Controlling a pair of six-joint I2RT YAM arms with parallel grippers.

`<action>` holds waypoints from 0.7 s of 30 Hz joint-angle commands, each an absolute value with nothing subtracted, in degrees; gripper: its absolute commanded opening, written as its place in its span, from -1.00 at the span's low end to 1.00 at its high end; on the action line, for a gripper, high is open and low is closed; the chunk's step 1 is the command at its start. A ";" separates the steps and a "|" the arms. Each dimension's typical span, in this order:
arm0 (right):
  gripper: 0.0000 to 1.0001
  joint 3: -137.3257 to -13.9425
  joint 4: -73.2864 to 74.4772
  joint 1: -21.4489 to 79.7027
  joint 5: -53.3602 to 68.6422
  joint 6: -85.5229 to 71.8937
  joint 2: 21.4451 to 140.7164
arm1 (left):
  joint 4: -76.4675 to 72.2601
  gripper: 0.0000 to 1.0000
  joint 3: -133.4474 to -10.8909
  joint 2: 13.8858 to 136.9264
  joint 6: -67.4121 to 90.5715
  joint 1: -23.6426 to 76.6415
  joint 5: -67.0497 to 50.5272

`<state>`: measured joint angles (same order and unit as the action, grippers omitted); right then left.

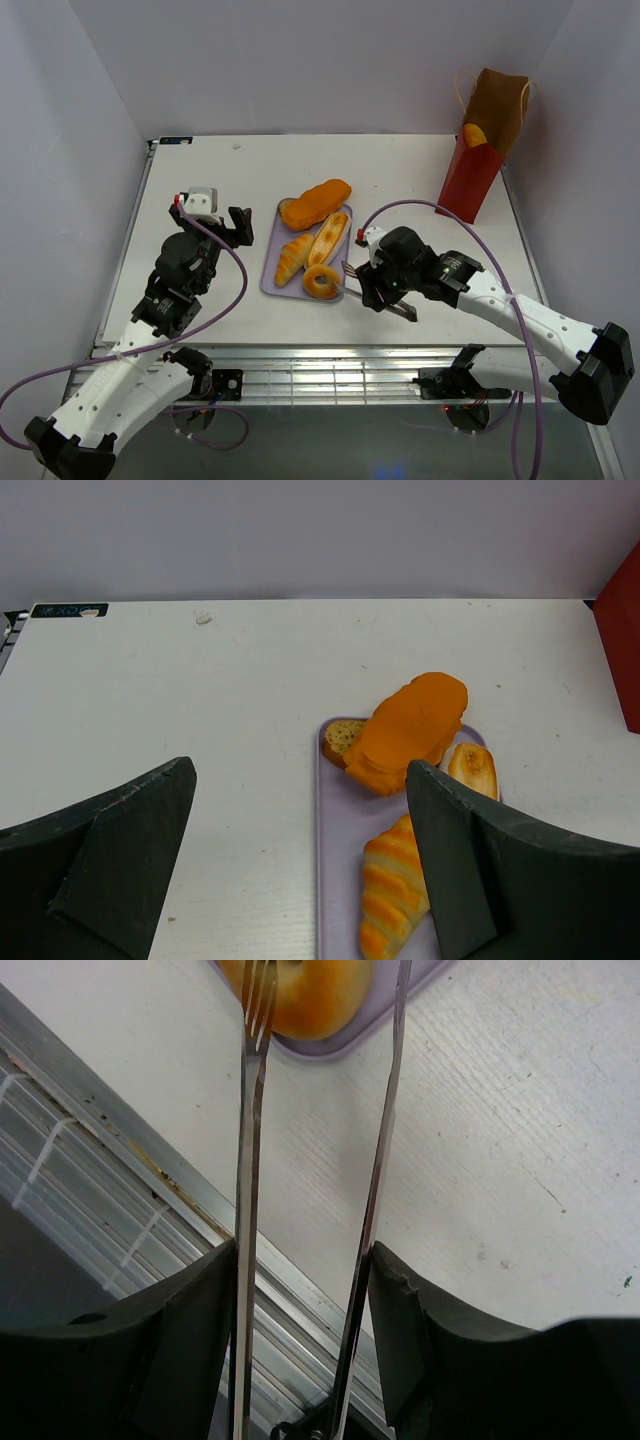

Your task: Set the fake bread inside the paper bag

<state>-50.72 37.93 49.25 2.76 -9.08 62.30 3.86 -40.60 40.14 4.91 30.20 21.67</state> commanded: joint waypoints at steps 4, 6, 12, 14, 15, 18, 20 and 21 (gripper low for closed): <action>0.15 -51.24 32.70 49.75 2.55 -10.37 62.84 | 3.25 0.93 -40.34 39.82 4.48 30.50 21.80; 0.15 -51.07 32.08 49.75 2.55 -10.46 63.54 | 3.25 0.93 -40.34 39.90 4.48 30.50 21.71; 0.13 -50.80 29.97 49.75 2.72 -10.46 66.27 | 3.34 0.93 -40.34 39.90 4.57 30.50 21.53; 0.13 -50.89 29.71 49.75 2.90 -10.28 67.23 | 3.25 0.93 -40.34 39.90 4.57 30.50 21.36; 0.13 -51.06 29.79 49.75 2.81 -10.20 67.50 | 3.25 0.93 -40.34 39.90 4.57 30.50 21.36; 0.06 -51.24 29.97 49.75 2.72 -10.20 68.12 | 3.25 0.93 -40.43 39.82 4.57 30.50 21.36; -0.03 -51.33 29.97 49.75 2.55 -10.28 67.77 | 3.25 0.93 -40.34 39.73 4.57 30.50 21.36; -0.07 -51.50 30.32 49.75 2.55 -10.20 67.68 | 3.25 0.93 -40.34 39.81 4.57 30.50 21.27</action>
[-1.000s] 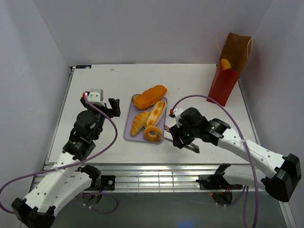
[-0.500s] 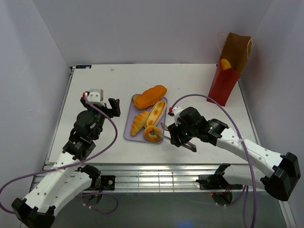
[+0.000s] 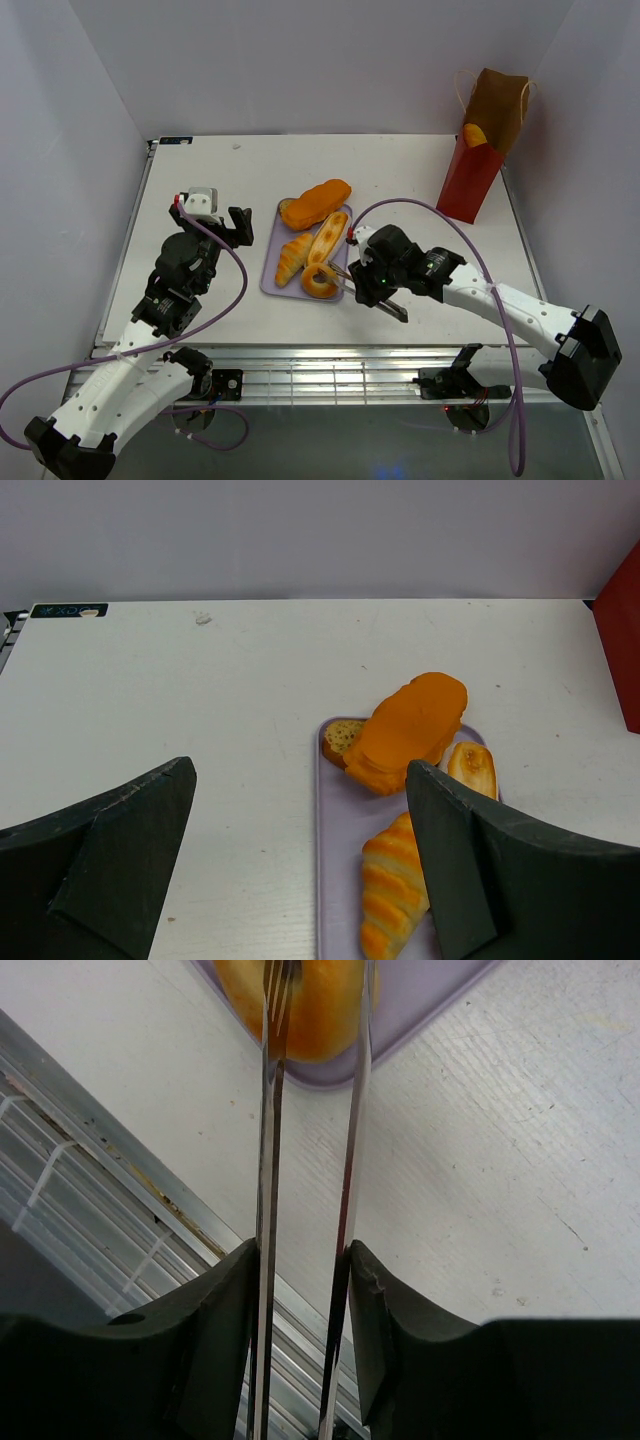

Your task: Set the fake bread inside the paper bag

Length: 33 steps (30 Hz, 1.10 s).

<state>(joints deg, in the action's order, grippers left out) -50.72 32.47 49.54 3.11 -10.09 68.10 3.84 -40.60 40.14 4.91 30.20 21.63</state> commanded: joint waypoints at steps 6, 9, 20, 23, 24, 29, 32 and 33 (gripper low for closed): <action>-0.23 -53.96 32.78 49.75 1.94 -10.20 66.27 | 3.25 0.93 -40.43 39.81 4.66 30.50 21.18; -0.23 -55.63 34.01 49.75 1.15 -10.11 64.69 | 3.25 0.93 -40.43 39.82 4.75 30.50 21.09; -0.23 -62.93 35.77 49.75 -7.10 -11.51 61.70 | 3.43 0.93 -40.52 39.29 4.66 30.50 21.36; -0.21 -64.94 35.68 49.57 -10.97 -11.60 62.22 | 3.25 0.93 -40.43 39.20 4.66 30.50 21.36; -0.21 -65.73 35.68 49.57 -11.86 -11.51 62.57 | 3.25 0.93 -40.43 39.20 4.66 30.50 21.36; -0.17 -73.46 35.60 46.77 -17.40 -10.11 63.81 | 3.25 0.96 -40.43 39.11 4.66 30.50 21.44; -0.16 -77.86 35.51 41.67 -15.92 -9.05 64.77 | 3.25 0.96 -40.43 38.85 4.66 30.50 21.62; -0.16 -78.65 35.42 40.01 -14.95 -8.53 65.21 | 3.25 0.96 -40.43 38.67 4.66 30.50 21.62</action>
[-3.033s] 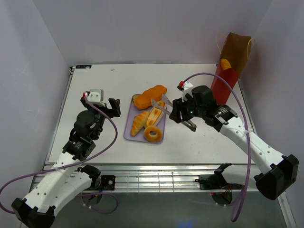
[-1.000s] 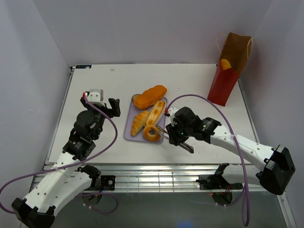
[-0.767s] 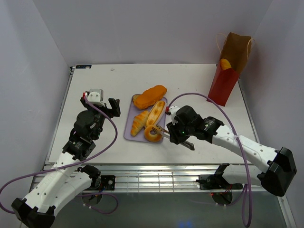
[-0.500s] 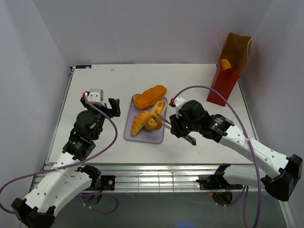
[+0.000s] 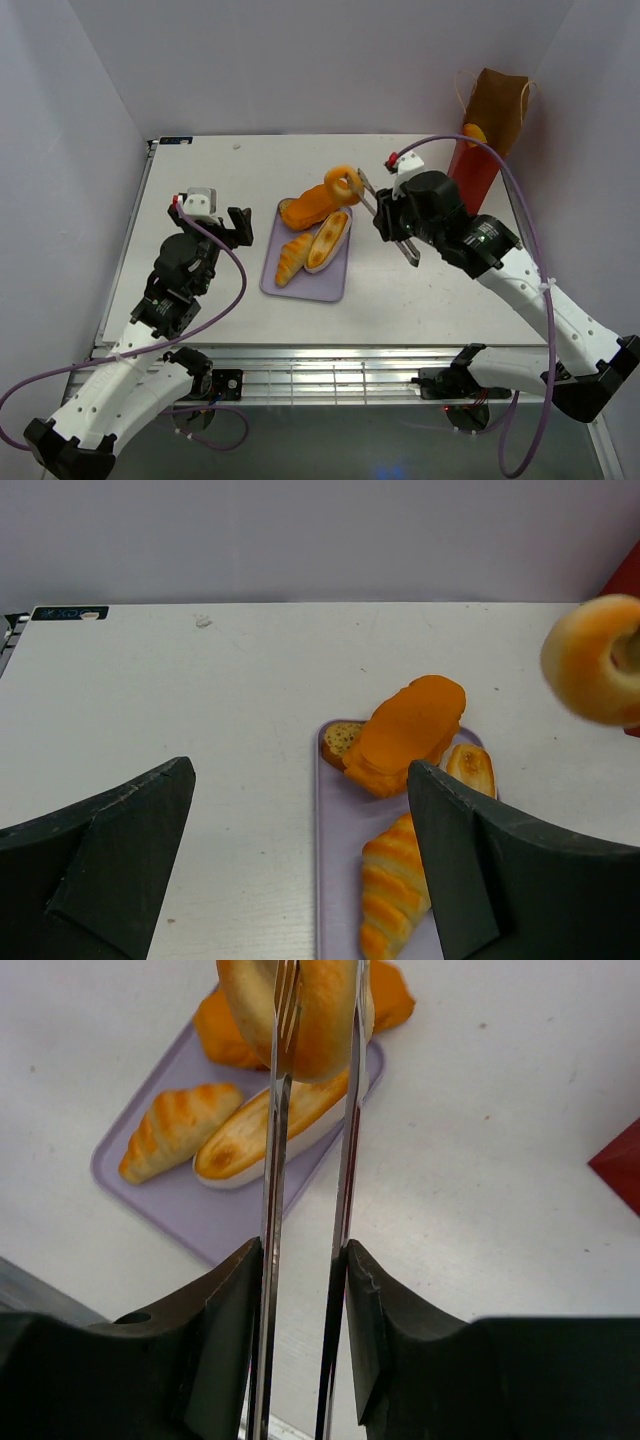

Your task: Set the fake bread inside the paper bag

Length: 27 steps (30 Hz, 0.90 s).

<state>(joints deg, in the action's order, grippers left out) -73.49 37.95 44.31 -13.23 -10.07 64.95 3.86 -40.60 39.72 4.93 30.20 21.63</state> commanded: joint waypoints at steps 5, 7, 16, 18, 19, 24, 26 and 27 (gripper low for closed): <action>-0.16 -83.66 34.54 27.79 -10.20 -7.82 66.71 | 3.16 0.96 -40.43 38.50 4.75 30.59 21.53; -0.16 -85.07 34.37 23.67 -10.28 -7.47 67.85 | 3.16 0.96 -40.43 38.50 4.75 30.59 21.36; -0.14 -89.46 31.03 4.86 -3.27 -10.19 69.87 | 3.25 0.96 -40.52 37.97 4.92 30.59 20.92; -0.13 -90.52 30.68 2.39 -2.11 -10.72 71.09 | 3.16 0.96 -40.52 37.79 4.92 30.59 20.74; -0.14 -91.57 30.67 0.28 -1.15 -10.90 71.54 | 3.16 0.96 -40.60 37.79 4.92 30.59 20.74; -0.13 -93.42 29.44 -6.93 3.42 -11.60 74.35 | 3.16 0.96 -40.52 37.53 5.01 30.67 20.65; -0.13 -94.13 29.44 -7.82 3.69 -11.60 75.93 | 3.16 0.96 -40.60 37.53 5.10 30.67 20.39; -0.13 -94.22 29.44 -8.69 4.04 -11.69 76.46 | 3.16 0.96 -40.52 37.53 5.10 30.67 20.30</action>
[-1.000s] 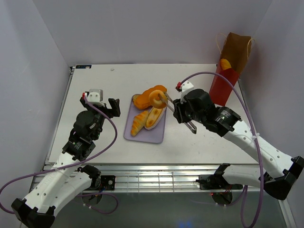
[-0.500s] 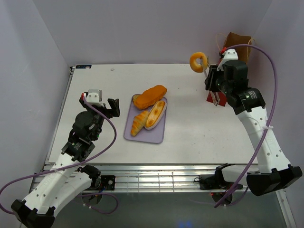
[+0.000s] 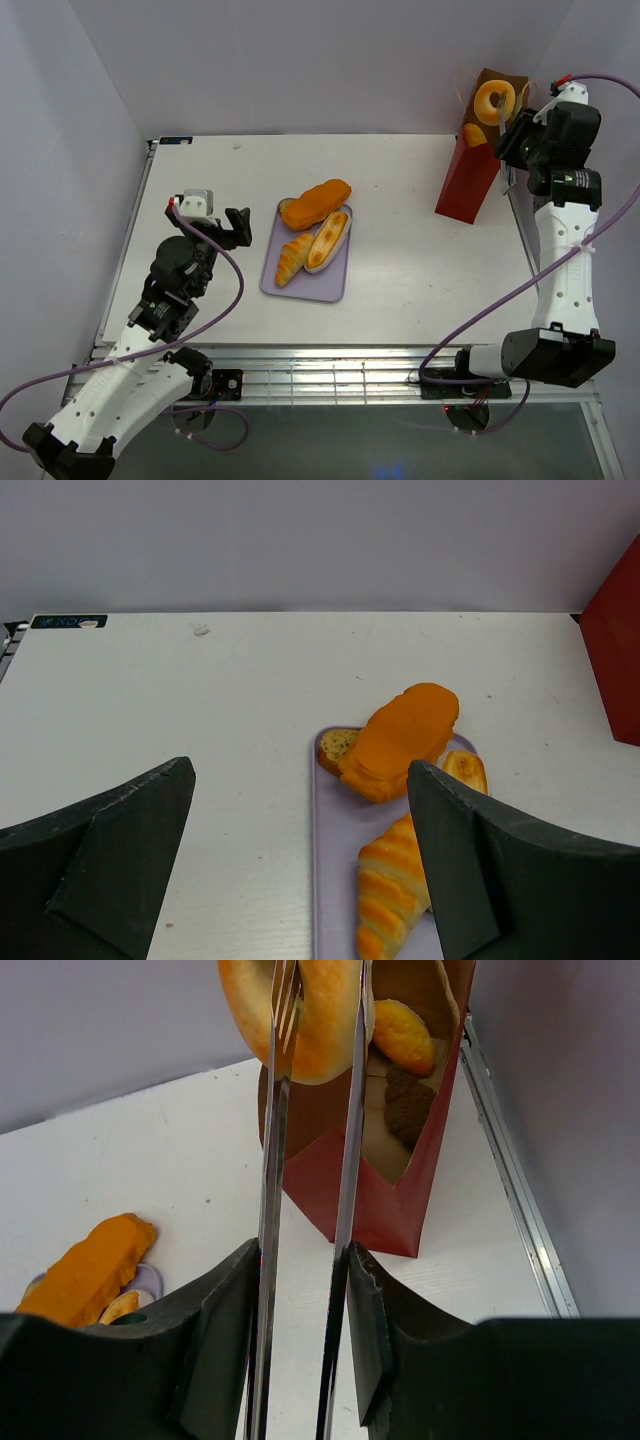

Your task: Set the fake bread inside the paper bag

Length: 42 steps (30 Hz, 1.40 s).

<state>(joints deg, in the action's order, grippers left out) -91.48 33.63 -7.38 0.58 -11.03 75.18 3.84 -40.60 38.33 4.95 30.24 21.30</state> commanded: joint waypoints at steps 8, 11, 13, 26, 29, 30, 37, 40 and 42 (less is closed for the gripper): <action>0.13 -91.85 26.37 -9.41 5.36 -11.34 79.01 | 2.99 0.96 -40.25 38.14 5.01 30.94 20.57; 0.22 -91.76 26.54 -9.49 5.10 -11.25 79.19 | 2.90 0.96 -40.25 37.97 5.01 31.03 20.57; 0.27 -91.84 26.63 -9.58 5.10 -11.16 79.10 | 2.90 0.96 -40.17 37.97 5.01 31.03 20.57; 0.21 -88.78 26.55 -9.41 14.22 -10.72 72.17 | 2.81 0.96 -40.17 38.58 5.01 31.20 20.21; 0.19 -87.54 26.72 -8.27 18.62 -10.11 70.67 | 2.81 0.96 -40.25 38.76 5.01 31.20 20.21; 0.19 -86.76 26.89 -6.87 19.24 -9.85 70.32 | 2.81 0.96 -40.17 38.85 5.01 31.20 20.30; 0.18 -82.71 30.50 5.25 23.39 -8.00 69.70 | 2.81 0.96 -39.99 39.02 4.75 31.20 21.53; 0.18 -78.68 31.38 12.64 21.28 -6.68 68.82 | 2.72 0.96 -39.90 39.02 4.57 31.20 22.15; 0.19 -76.56 31.73 17.37 20.40 -6.68 68.73 | 2.72 0.96 -39.90 38.94 4.40 31.20 22.58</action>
